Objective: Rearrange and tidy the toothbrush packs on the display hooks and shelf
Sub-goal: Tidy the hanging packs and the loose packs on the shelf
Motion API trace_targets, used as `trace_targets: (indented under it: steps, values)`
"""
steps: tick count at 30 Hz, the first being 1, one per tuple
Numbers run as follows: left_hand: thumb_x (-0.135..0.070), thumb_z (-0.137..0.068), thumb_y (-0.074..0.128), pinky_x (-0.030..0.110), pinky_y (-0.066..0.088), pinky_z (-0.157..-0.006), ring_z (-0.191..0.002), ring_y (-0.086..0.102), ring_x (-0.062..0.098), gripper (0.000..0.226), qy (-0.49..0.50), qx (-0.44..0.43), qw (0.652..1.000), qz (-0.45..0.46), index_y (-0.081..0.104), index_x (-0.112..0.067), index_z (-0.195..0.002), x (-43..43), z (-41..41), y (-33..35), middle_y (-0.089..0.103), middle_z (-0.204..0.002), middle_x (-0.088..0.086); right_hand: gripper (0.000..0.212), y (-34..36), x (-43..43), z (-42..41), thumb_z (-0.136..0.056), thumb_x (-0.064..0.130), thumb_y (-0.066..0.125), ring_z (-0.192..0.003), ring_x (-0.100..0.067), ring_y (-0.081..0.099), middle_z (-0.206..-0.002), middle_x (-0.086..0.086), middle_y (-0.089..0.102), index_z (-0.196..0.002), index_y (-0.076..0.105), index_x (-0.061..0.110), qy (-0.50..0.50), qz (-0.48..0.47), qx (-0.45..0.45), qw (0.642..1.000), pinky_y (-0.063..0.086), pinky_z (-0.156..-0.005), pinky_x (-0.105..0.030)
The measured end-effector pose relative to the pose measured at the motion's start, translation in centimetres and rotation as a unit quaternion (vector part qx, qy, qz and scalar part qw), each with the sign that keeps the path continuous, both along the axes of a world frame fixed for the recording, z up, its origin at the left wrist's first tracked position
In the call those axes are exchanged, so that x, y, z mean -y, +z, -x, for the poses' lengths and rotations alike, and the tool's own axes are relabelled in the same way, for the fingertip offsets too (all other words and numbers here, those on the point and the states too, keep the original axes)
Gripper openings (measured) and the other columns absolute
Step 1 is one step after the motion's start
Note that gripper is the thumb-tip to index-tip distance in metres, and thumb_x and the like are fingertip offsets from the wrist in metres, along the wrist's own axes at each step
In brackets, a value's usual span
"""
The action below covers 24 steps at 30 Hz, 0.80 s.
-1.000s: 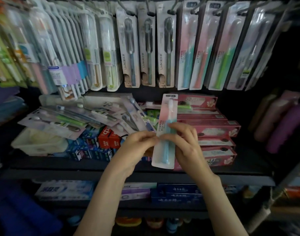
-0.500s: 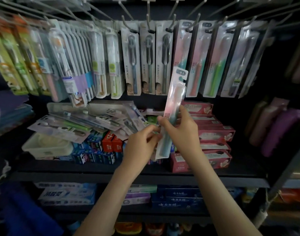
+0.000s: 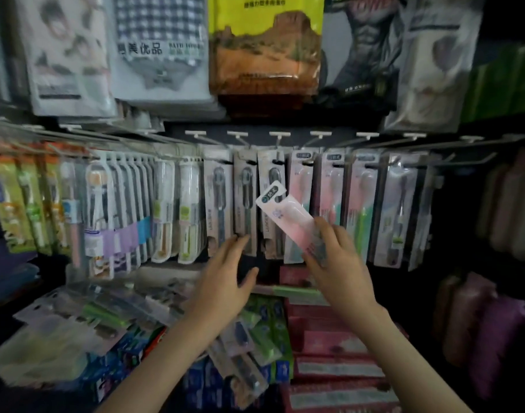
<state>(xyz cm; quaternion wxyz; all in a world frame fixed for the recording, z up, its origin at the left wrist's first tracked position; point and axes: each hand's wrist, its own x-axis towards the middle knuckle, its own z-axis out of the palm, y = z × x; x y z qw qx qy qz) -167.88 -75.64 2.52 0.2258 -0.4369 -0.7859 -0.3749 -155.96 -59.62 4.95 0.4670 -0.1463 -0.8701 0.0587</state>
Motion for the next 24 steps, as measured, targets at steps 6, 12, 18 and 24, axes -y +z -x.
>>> trace_targets:
  steps: [6, 12, 18, 24]
  values:
    - [-0.032, -0.094, 0.052, 0.028, 0.02, -0.112, -0.141, 0.021, 0.018, 0.061, 0.001, -0.033, 0.999, 0.004, 0.023, -0.027, -0.148, -3.0, -0.4, 0.8, 0.018, -0.156, 0.0, 0.063, 0.4, -2.1, 0.0, -0.09, 0.029, 0.06, -0.106, -0.025, 0.053, -0.128, -0.005, 0.047, -0.144, 0.03, 0.017, -0.019, -0.014, -0.002, 1.0, 0.049, -0.07, -0.035]
    - [-0.033, -0.094, 0.053, 0.034, 0.008, -0.114, -0.144, 0.01, 0.026, 0.071, 0.043, -0.101, 0.994, 0.008, 0.012, -0.024, -0.151, -6.3, 0.5, 2.3, 0.004, -0.158, 0.007, 0.065, 0.8, -5.2, -1.4, -0.094, 0.042, 0.05, -0.116, -0.026, 0.051, -0.136, -0.006, 0.042, -0.146, 0.025, 0.013, -0.081, 0.044, -0.01, 0.996, 0.05, -0.073, -0.037]
    - [-0.034, -0.092, 0.055, 0.043, -0.003, -0.117, -0.146, -0.005, 0.025, 0.079, 0.056, -0.143, 0.987, 0.038, 0.004, -0.024, -0.151, -9.9, 1.3, 3.5, -0.006, -0.158, 0.01, 0.066, 1.6, -6.4, -0.7, -0.093, 0.043, 0.051, -0.101, -0.029, 0.058, -0.121, -0.011, 0.054, -0.143, 0.031, 0.006, -0.115, -0.03, -0.003, 0.993, 0.05, -0.058, -0.035]
    - [-0.028, -0.093, 0.054, 0.036, -0.015, -0.11, -0.145, -0.009, 0.025, 0.076, 0.055, -0.15, 0.986, 0.054, 0.005, -0.022, -0.152, -11.1, 0.8, 3.4, -0.008, -0.158, 0.012, 0.069, 2.8, -6.7, 1.9, -0.096, 0.046, 0.041, -0.114, -0.027, 0.053, -0.134, -0.014, 0.044, -0.146, 0.021, 0.003, -0.134, -0.004, 0.015, 0.991, 0.052, -0.071, -0.036]
